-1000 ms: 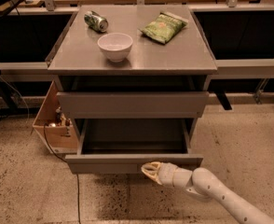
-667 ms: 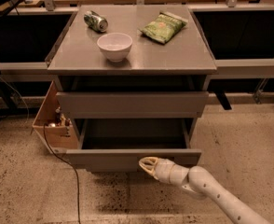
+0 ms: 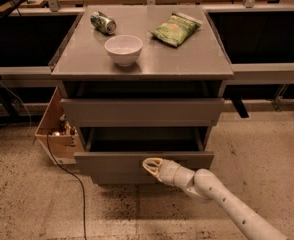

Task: Close middle drawer

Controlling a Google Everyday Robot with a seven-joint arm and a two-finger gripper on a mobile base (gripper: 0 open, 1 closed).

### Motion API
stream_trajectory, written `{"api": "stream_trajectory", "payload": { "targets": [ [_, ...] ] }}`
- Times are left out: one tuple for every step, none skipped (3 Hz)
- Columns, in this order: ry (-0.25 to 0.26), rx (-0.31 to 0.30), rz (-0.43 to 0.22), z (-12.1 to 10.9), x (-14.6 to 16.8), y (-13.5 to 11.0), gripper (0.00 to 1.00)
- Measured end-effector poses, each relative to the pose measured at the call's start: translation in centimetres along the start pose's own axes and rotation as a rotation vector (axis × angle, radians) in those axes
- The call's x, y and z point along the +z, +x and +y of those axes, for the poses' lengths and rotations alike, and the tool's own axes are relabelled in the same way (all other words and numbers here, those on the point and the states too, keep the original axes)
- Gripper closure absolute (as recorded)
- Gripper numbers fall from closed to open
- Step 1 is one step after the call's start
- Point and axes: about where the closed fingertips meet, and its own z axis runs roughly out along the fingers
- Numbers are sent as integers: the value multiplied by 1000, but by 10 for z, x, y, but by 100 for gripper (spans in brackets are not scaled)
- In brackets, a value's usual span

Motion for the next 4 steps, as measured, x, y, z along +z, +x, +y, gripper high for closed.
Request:
{"api": "stream_trajectory", "payload": {
  "targets": [
    [0, -28, -30, -12, 24, -16, 100],
    [4, -49, -52, -22, 43, -28, 100],
    [13, -65, -60, -29, 66, -37, 100],
    [24, -73, -54, -32, 80, -39, 100]
  ]
}}
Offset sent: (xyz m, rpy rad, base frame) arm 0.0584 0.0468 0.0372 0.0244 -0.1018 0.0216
